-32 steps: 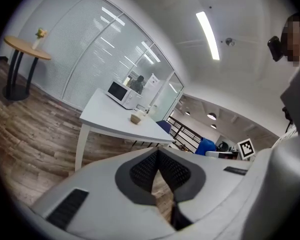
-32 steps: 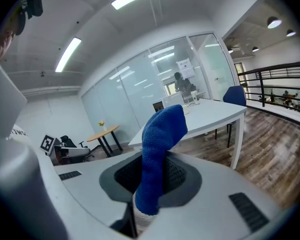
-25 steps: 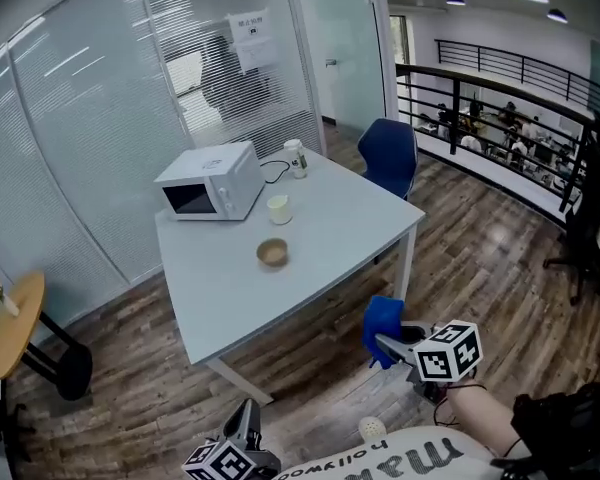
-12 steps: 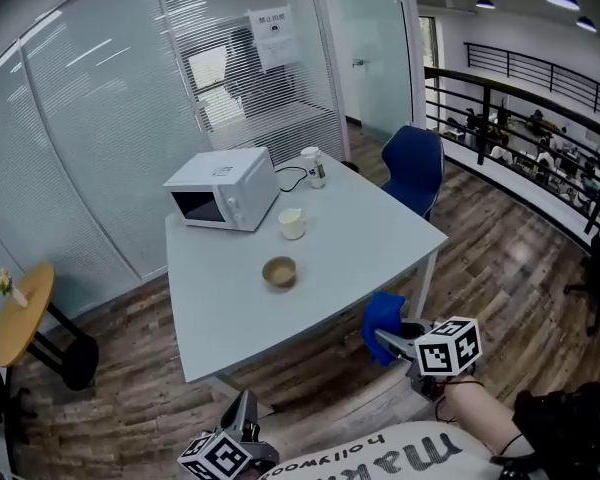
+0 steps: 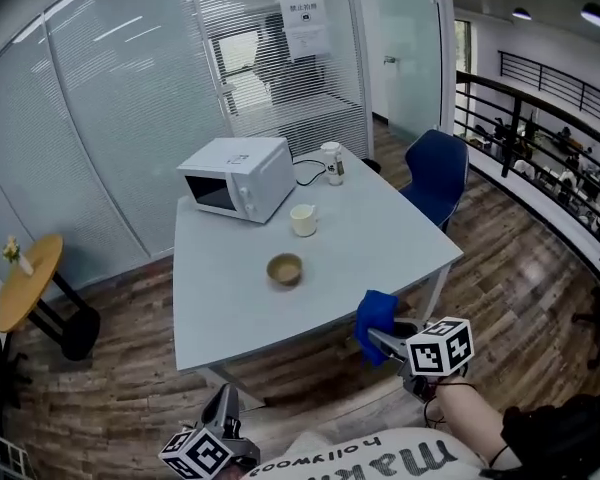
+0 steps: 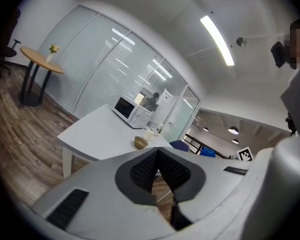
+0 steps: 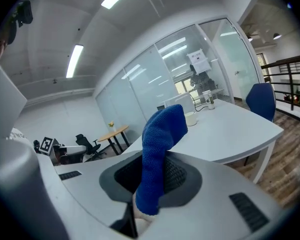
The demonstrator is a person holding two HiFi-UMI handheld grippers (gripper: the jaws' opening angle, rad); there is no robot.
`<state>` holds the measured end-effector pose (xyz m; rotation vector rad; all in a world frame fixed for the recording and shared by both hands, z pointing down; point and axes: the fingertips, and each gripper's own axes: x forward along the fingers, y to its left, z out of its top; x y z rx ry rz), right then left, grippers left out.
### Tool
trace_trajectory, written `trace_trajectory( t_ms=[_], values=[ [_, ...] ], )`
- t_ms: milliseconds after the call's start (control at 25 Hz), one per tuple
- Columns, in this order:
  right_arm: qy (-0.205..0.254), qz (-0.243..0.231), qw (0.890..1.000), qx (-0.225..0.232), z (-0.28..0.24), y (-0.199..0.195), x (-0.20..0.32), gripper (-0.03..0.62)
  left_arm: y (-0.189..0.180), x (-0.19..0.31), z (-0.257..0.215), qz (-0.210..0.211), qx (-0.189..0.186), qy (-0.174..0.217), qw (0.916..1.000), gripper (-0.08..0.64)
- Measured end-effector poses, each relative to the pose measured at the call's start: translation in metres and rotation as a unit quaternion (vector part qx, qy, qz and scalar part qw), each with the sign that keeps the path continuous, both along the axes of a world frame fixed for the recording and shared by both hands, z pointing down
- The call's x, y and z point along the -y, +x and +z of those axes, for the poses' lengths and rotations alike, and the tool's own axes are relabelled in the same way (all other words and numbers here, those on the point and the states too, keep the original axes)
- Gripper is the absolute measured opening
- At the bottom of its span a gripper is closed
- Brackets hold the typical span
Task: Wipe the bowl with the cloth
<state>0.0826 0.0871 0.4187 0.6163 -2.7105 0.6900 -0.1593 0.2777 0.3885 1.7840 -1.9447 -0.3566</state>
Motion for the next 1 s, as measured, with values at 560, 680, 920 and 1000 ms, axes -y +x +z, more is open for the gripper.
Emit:
trace_trajectory(
  t_ms=[560,680,920,1000],
  values=[
    [-0.058,0.005,0.998,0.031,0.032,-0.030,0.021,0.061,-0.035,0.043,0.020,-0.009,-0.025,-0.025,0.9993,0.014],
    [-0.059,0.012,0.998,0.023,0.037,-0.041,0.044,0.061,-0.049,0.073,0.032,-0.005,-0.043,-0.030,0.9986,0.014],
    [-0.067,0.012,0.998,-0.010,0.046,-0.070,0.096,0.061,-0.078,0.137,0.048,0.016,-0.051,-0.040,0.9978,0.014],
    [-0.065,0.014,0.998,-0.014,0.045,-0.085,0.121,0.061,-0.088,0.164,0.048,0.026,-0.054,-0.039,0.9975,0.014]
  ],
)
